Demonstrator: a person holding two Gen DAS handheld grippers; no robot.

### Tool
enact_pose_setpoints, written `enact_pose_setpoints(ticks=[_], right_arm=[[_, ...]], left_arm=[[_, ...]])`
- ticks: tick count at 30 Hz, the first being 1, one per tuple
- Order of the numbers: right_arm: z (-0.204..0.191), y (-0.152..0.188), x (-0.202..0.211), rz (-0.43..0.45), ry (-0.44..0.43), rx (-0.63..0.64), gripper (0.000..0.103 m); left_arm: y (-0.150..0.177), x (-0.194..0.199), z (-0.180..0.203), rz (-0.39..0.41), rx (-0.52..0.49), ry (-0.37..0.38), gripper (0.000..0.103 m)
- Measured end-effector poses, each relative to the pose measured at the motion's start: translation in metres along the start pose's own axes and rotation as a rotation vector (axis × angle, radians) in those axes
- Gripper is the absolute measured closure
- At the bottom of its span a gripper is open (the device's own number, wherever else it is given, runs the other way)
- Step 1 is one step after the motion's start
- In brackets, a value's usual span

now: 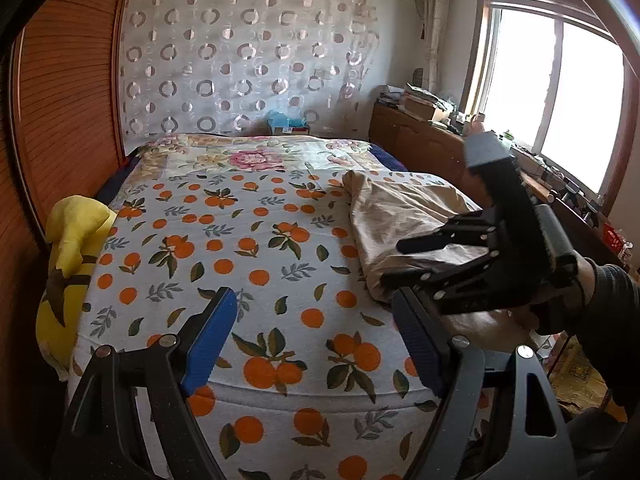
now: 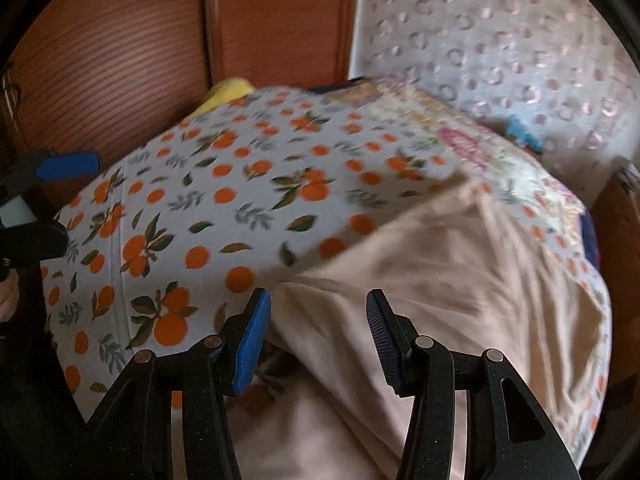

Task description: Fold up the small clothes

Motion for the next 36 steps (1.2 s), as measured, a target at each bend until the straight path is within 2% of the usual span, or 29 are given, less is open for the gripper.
enact_pose_setpoints(ticks=[4,13,14,16,17,21,23,26,29,36], right_arm=[[-0.006,-0.003,-0.021,-0.042,-0.015,0.034,0.051],[0.001,0.001,-0.025,-0.014,-0.073,-0.007,0.052],[0.001,0.001,-0.024,-0.01,-0.081,-0.004,0.058],[-0.002,0.003,-0.021,-0.002,-0.088,0.008,0.076],[-0.001,0.004,-0.02,-0.01,-0.071,0.017,0.093],[-0.003,0.005,-0.017,-0.036,-0.01,0.095,0.096],[0.002,0.0,-0.009,-0.017,0.009,0.095,0.096],[0.03,-0.012,0.017,0.046,0.068,0.047,0.096],[0.074,-0.018,0.046,0.093,0.152,-0.021,0.096],[0.192,-0.003,0.075,0.051,0.387,-0.149,0.096]], left_arm=[[0.0,0.001,-0.005,0.001,0.007,-0.002,0.022],[0.0,0.002,-0.009,0.004,0.01,-0.001,0.022],[0.0,0.002,-0.009,0.003,0.01,-0.002,0.022],[0.001,0.001,-0.009,0.0,0.008,0.0,0.022],[0.001,0.001,-0.009,-0.002,0.007,0.001,0.022],[0.005,-0.003,-0.005,-0.012,0.003,0.006,0.022],[0.006,-0.004,-0.002,-0.015,-0.003,0.011,0.022],[0.008,-0.005,0.001,-0.021,-0.009,0.014,0.022],[0.008,-0.006,0.004,-0.022,-0.007,0.018,0.022],[0.011,-0.011,0.009,-0.033,-0.008,0.031,0.022]])
Point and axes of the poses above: each gripper's, at about its wrist camera, not at the fingertips, and x roughly against the way its jaws point, z to its right, y to its underside, the point moved 9 cm from there along -x, roughly the way its jaws point, and after that the axes turned 11 degrees about x, right-handed, at the moved point
